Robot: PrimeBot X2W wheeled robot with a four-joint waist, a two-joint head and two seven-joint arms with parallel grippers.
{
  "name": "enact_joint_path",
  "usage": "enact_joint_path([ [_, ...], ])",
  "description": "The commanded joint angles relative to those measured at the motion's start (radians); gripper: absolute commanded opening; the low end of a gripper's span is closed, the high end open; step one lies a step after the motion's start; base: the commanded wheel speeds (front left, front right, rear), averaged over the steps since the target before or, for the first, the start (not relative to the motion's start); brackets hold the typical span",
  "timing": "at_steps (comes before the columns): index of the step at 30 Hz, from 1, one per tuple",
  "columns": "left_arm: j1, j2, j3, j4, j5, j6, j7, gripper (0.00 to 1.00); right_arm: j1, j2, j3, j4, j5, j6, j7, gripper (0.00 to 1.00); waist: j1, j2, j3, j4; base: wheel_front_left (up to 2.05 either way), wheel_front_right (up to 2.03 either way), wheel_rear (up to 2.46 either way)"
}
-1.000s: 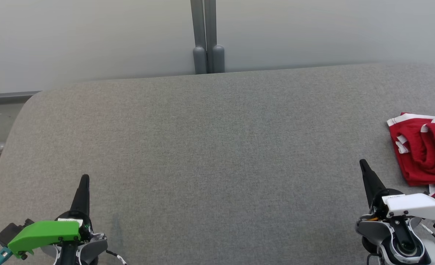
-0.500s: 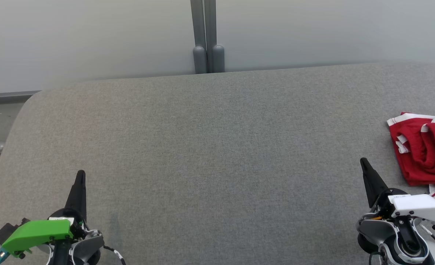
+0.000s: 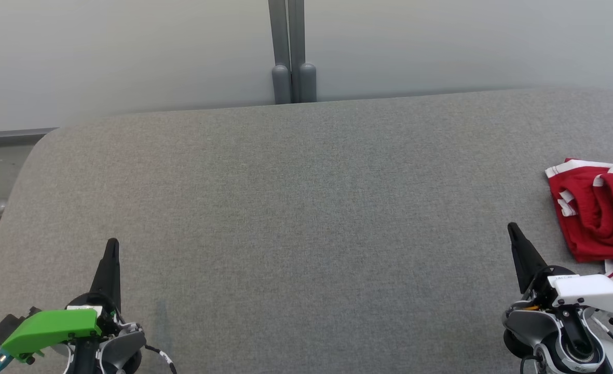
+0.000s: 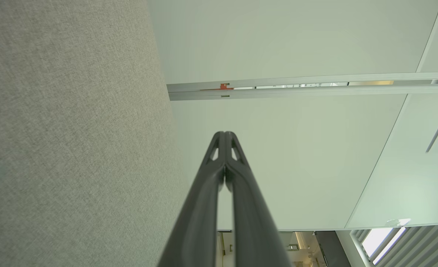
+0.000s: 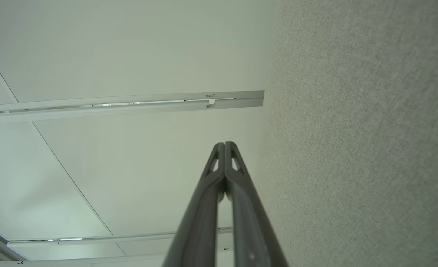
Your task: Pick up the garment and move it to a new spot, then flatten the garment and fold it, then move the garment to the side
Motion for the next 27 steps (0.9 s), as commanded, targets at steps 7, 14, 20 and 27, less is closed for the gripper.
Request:
enact_joint_path([
  [7,-0.011,0.006,0.003,-0.002,-0.001,-0.006,0.004,0.0,0.01,-0.004,-0.001,-0.006,0.007,0.001,0.003,0.0,0.0,0.0,0.0,0.0,0.0,0.0,0.0],
  [14,-0.011,0.006,0.003,-0.002,-0.001,-0.006,0.004,0.0,0.01,-0.004,-0.001,-0.006,0.007,0.001,0.003,0.0,0.0,0.0,0.0,0.0,0.0,0.0,0.0],
  [20,-0.011,0.006,0.003,-0.002,-0.001,-0.006,0.004,0.0,0.01,-0.004,-0.001,-0.006,0.007,0.001,0.003,0.0,0.0,0.0,0.0,0.0,0.0,0.0,0.0],
  [27,-0.011,0.006,0.003,-0.002,-0.001,-0.006,0.004,0.0,0.01,-0.004,-0.001,-0.006,0.007,0.001,0.003,0.0,0.0,0.0,0.0,0.0,0.0,0.0,0.0],
])
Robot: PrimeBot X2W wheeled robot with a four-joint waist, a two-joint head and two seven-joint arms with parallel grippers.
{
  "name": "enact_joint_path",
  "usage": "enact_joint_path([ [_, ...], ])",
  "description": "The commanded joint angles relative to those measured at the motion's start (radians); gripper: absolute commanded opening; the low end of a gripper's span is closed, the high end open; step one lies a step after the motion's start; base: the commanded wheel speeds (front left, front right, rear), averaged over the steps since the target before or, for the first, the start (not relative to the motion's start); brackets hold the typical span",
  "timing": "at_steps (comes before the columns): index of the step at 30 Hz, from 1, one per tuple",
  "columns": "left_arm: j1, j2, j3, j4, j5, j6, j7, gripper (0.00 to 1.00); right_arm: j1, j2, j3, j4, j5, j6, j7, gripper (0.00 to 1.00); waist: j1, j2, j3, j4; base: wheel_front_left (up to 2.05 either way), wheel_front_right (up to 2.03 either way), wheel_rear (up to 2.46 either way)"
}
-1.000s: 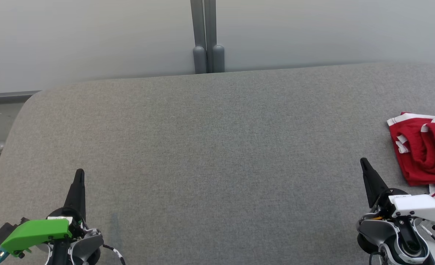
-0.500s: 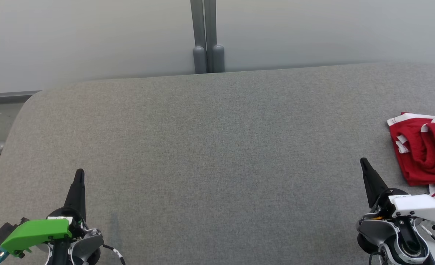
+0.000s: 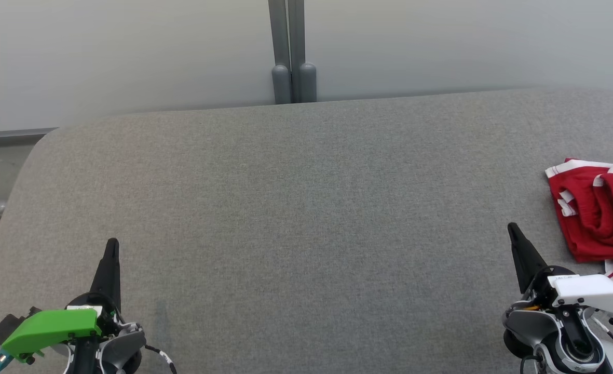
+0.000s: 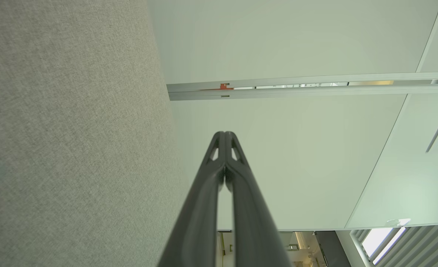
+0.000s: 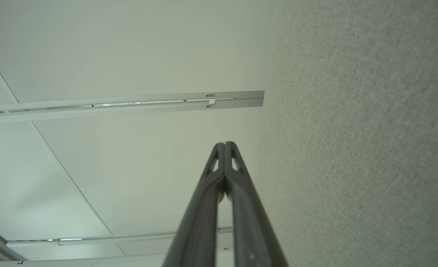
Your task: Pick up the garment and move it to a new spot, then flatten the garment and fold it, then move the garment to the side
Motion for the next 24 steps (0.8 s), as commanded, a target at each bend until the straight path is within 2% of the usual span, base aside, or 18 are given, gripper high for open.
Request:
enact_joint_path([
  [1,-0.011,0.006,0.003,-0.002,-0.001,-0.006,0.004,0.0,0.009,-0.004,-0.001,-0.006,0.007,0.001,0.003,0.0,0.0,0.0,0.0,0.0,0.0,0.0,0.0],
  [24,-0.011,0.006,0.003,-0.002,-0.001,-0.006,0.004,0.0,0.009,-0.004,-0.001,-0.006,0.007,0.001,0.003,0.0,0.0,0.0,0.0,0.0,0.0,0.0,0.0],
])
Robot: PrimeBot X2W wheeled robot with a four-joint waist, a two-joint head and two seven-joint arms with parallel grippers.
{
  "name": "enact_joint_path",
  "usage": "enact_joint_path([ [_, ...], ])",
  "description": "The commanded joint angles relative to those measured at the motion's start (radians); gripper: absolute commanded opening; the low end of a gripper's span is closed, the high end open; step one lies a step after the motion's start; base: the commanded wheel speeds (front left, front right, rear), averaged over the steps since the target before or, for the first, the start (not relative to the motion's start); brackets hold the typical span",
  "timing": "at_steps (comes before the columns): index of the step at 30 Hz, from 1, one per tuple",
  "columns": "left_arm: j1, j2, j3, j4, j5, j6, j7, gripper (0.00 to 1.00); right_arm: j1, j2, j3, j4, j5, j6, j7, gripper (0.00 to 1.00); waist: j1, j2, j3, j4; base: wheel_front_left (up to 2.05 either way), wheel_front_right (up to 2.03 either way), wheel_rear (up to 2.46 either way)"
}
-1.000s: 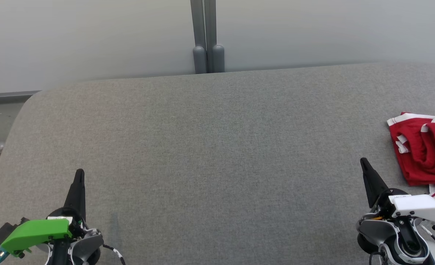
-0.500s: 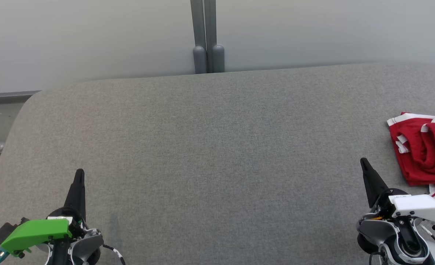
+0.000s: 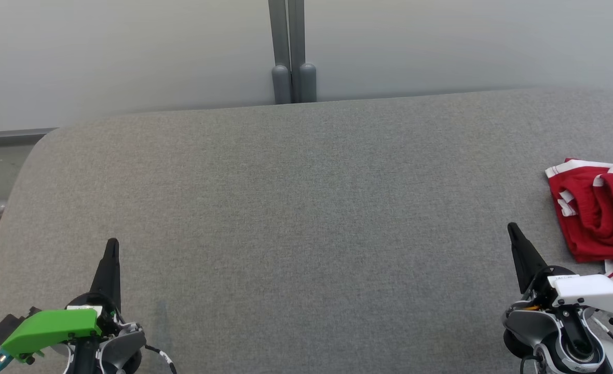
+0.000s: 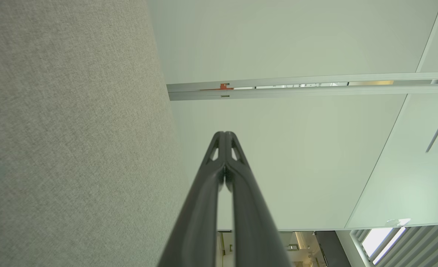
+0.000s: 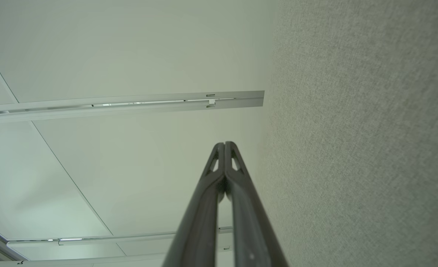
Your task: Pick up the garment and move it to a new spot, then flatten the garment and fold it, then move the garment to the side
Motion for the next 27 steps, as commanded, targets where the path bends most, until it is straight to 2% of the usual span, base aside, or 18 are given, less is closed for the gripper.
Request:
enact_joint_path([
  [1,-0.011,0.006,0.003,-0.002,-0.001,-0.006,0.004,0.0,0.009,-0.004,-0.001,-0.006,0.007,0.001,0.003,0.0,0.0,0.0,0.0,0.0,0.0,0.0,0.0],
  [27,-0.011,0.006,0.003,-0.002,-0.001,-0.006,0.004,0.0,0.009,-0.004,-0.001,-0.006,0.007,0.001,0.003,0.0,0.0,0.0,0.0,0.0,0.0,0.0,0.0],
])
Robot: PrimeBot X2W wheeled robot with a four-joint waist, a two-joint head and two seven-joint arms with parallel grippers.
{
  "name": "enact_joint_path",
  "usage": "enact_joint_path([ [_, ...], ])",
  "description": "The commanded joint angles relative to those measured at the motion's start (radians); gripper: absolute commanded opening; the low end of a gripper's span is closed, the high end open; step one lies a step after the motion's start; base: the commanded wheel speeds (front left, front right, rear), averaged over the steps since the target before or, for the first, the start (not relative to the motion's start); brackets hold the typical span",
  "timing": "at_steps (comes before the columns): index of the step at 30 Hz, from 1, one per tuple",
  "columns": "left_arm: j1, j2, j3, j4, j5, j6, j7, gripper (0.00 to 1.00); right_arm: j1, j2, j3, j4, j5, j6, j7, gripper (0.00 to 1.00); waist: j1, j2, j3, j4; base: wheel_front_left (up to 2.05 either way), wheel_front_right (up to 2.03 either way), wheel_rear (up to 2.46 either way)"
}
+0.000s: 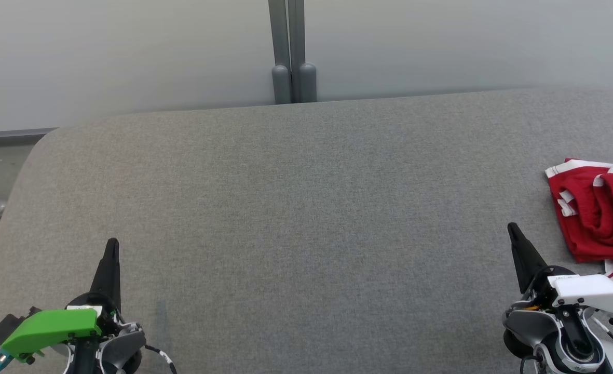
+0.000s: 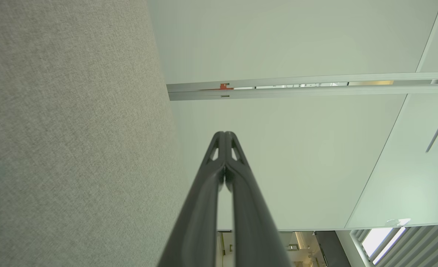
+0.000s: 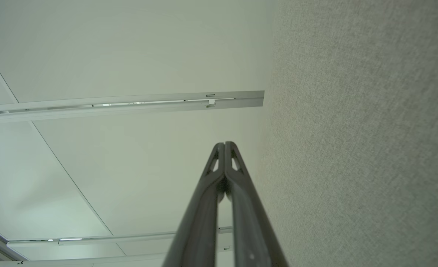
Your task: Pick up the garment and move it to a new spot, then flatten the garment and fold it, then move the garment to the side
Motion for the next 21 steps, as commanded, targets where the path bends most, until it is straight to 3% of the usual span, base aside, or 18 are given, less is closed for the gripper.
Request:
enact_joint_path([
  [1,-0.011,0.006,0.003,-0.002,-0.001,-0.006,0.004,0.0,0.009,-0.004,-0.001,-0.006,0.007,0.001,0.003,0.0,0.0,0.0,0.0,0.0,0.0,0.0,0.0],
  [21,-0.011,0.006,0.003,-0.002,-0.001,-0.006,0.004,0.0,0.009,-0.004,-0.001,-0.006,0.007,0.001,0.003,0.0,0.0,0.0,0.0,0.0,0.0,0.0,0.0],
])
